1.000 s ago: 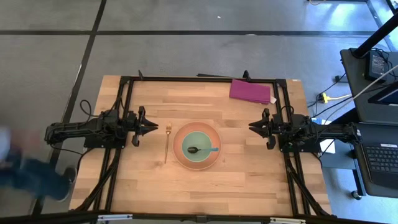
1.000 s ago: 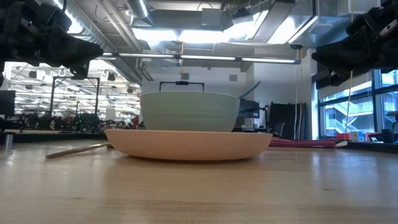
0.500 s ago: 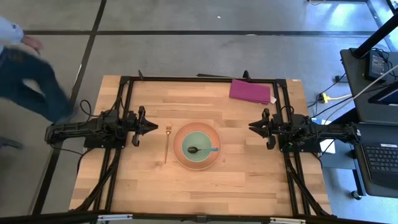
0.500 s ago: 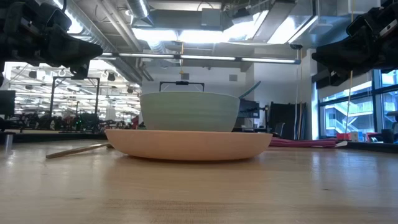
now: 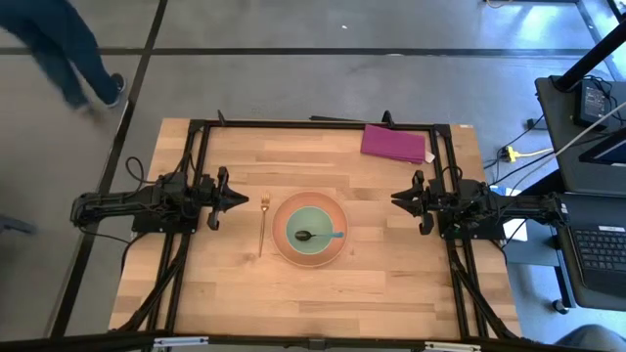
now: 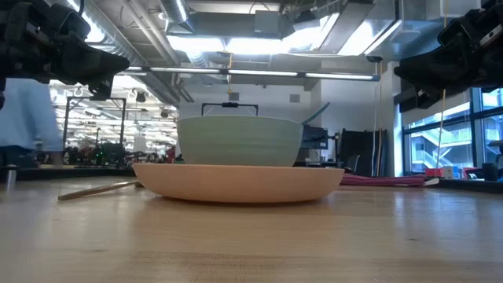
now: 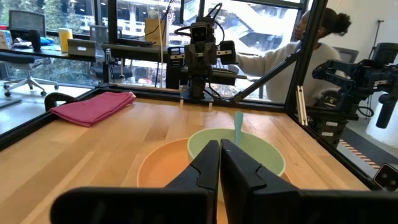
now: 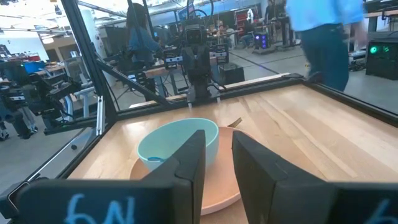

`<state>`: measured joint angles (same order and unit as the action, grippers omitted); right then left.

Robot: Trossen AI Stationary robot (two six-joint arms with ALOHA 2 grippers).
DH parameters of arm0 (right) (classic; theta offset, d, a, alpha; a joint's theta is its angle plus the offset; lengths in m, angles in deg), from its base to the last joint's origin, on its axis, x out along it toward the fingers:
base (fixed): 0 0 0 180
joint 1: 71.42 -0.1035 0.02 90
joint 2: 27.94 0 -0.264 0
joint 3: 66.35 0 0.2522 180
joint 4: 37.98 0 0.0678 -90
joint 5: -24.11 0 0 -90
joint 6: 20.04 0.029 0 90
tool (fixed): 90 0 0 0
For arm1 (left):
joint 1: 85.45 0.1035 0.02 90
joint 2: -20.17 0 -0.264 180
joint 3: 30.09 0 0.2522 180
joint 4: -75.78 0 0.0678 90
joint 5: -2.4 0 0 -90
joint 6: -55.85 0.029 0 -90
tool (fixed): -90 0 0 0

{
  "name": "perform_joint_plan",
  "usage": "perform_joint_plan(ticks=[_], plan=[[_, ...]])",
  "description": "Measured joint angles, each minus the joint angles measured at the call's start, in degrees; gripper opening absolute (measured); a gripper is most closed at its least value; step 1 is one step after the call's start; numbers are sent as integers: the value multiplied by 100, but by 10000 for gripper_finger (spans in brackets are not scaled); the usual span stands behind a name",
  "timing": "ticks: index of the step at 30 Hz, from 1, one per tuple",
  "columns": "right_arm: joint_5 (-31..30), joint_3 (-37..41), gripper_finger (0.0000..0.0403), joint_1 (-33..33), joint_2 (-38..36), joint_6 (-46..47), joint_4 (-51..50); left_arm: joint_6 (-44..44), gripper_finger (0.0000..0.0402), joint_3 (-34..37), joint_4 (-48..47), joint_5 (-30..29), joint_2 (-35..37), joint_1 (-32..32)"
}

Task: Set table place
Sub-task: Return to Home Position

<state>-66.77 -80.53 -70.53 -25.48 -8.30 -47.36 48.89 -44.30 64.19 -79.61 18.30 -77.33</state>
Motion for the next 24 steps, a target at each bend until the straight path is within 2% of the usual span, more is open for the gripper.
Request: perform_joint_plan(ticks=[9, 24], plan=[[1, 0, 81, 1, 0, 5, 0, -2, 2, 0, 0, 0, -1, -1], [0, 0, 81, 0, 0, 3, 0, -1, 37, 0, 0, 2, 0, -1]])
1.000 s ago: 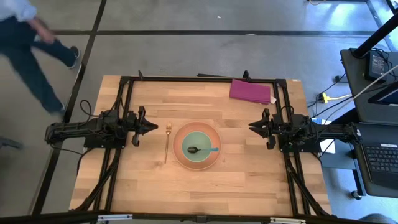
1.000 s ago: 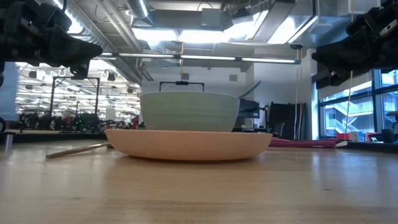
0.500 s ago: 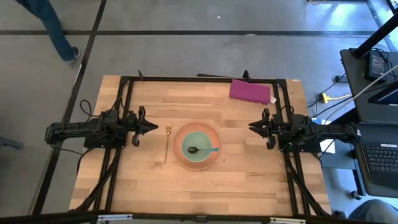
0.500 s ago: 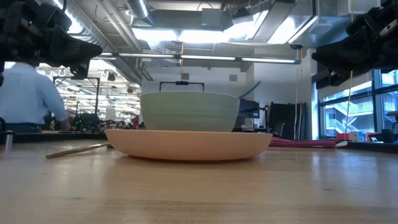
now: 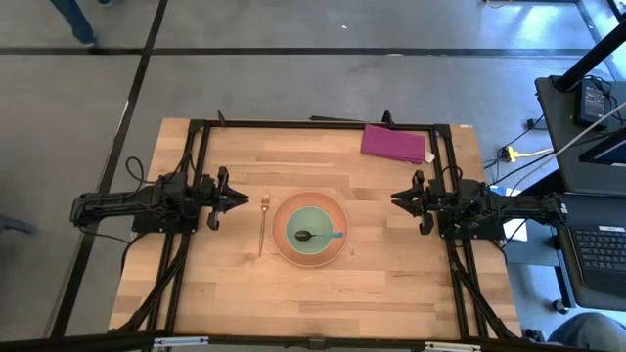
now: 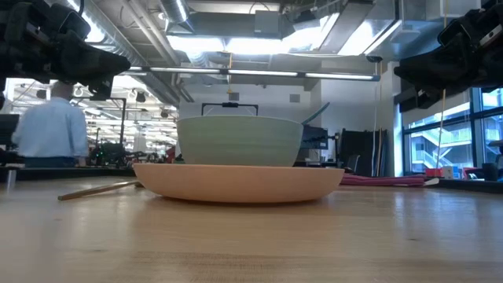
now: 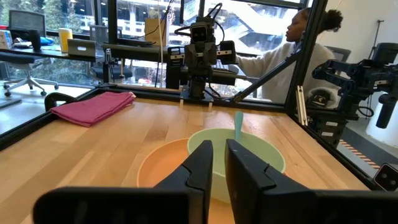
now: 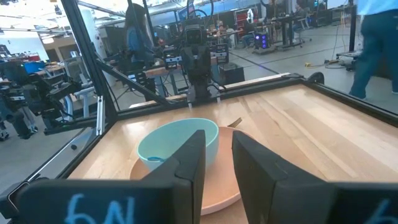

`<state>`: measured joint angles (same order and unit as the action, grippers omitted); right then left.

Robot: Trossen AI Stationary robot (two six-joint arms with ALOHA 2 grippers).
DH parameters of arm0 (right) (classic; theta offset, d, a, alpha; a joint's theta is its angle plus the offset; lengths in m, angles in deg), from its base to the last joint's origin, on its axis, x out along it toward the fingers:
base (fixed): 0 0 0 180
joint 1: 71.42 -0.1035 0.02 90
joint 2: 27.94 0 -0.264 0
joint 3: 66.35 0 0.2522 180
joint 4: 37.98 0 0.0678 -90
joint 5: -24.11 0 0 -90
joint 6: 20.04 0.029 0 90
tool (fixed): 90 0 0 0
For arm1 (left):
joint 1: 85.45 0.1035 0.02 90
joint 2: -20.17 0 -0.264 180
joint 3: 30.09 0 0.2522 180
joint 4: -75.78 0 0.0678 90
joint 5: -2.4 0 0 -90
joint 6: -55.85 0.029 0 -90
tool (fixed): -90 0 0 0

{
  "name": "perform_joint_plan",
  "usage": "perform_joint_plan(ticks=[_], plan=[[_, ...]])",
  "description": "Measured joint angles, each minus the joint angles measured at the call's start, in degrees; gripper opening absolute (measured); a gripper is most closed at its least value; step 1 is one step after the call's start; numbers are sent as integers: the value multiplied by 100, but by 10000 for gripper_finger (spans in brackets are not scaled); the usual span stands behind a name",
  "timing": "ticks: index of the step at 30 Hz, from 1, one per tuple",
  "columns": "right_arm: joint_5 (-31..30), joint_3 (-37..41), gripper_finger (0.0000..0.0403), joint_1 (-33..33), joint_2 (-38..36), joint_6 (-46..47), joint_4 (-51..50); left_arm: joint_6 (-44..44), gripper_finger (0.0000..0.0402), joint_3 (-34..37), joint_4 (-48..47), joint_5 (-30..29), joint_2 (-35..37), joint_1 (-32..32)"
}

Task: Set table place
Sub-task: Return to Home Position

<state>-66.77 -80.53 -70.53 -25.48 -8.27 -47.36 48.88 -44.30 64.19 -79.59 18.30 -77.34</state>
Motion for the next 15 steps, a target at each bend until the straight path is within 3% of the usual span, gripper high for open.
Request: perform_joint_plan(ticks=[15], plan=[[1, 0, 81, 2, 0, -5, 0, -1, 60, -1, 0, -2, -1, -1]])
